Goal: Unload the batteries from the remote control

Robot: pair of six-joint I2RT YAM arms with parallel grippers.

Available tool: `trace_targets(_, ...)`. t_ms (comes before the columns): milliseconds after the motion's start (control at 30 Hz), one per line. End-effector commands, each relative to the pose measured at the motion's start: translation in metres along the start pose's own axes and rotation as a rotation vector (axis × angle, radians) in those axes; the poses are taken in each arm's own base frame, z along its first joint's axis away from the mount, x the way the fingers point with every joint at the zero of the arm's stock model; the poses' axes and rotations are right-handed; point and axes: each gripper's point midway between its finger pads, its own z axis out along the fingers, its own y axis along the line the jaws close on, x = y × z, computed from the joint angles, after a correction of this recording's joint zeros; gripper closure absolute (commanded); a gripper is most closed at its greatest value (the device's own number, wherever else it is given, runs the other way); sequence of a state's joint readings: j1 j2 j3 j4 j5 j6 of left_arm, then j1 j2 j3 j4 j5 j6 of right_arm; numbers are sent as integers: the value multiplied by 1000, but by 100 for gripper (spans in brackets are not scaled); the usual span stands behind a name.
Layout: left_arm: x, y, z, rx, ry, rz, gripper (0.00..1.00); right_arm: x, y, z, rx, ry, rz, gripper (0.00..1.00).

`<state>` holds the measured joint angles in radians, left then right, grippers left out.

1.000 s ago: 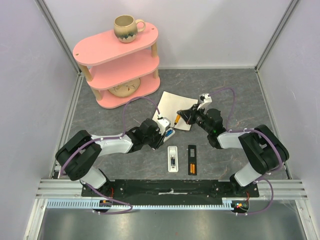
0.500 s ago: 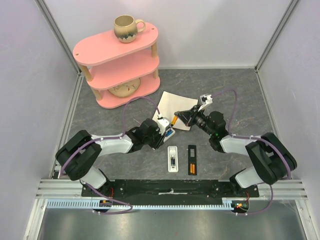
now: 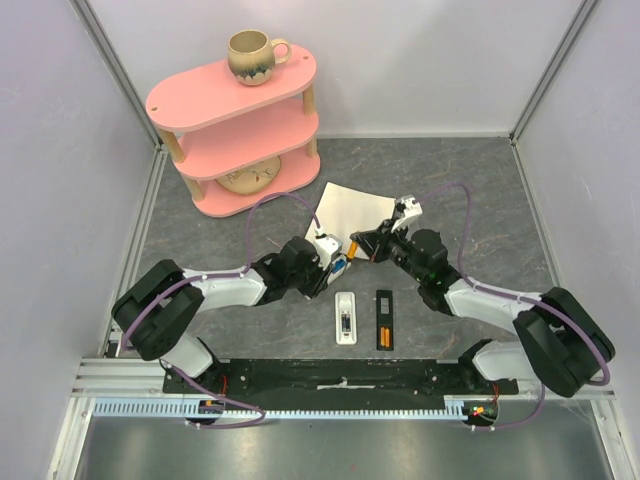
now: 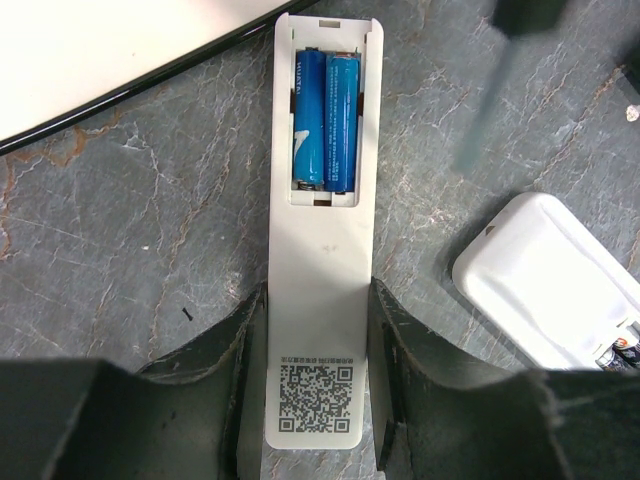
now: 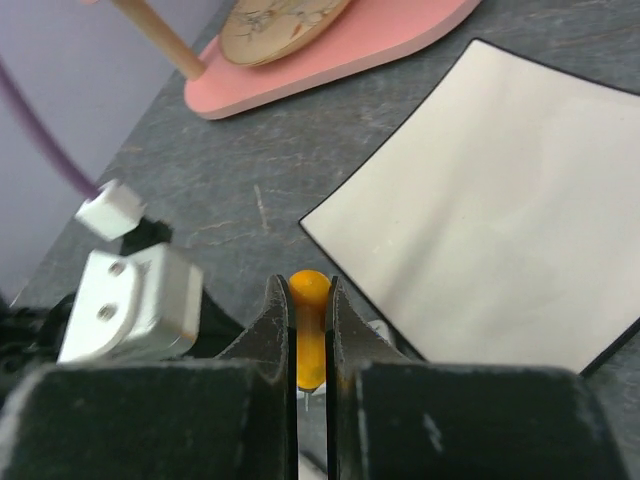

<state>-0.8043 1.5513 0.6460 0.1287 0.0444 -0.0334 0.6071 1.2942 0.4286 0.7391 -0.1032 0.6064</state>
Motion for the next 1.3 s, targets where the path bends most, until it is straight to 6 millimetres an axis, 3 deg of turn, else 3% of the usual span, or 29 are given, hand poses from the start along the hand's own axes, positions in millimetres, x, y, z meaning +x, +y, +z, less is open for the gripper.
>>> trace_targets(0,7,-1,9,17,26,5,98,-31,-20,24,92,-65,-42,100)
trace_targets(33,8,-1,9,17,29,5,98,-37,-21,28,95,-79,-42,100)
trace_targets(267,8,-2,8,20,28,5,98,-30,-40,51,126,-52,-37,100)
trace_targets(700,8,-2,9,21,29,5,98,-22,-57,42,168,-33,-40,100)
trace_targets(933,8,-2,9,21,29,6,98,-5,-52,37,122,-1,3,100)
trace_targets(1267,9,-2,10,23,38,7,98,3,-27,31,27,21,48,100)
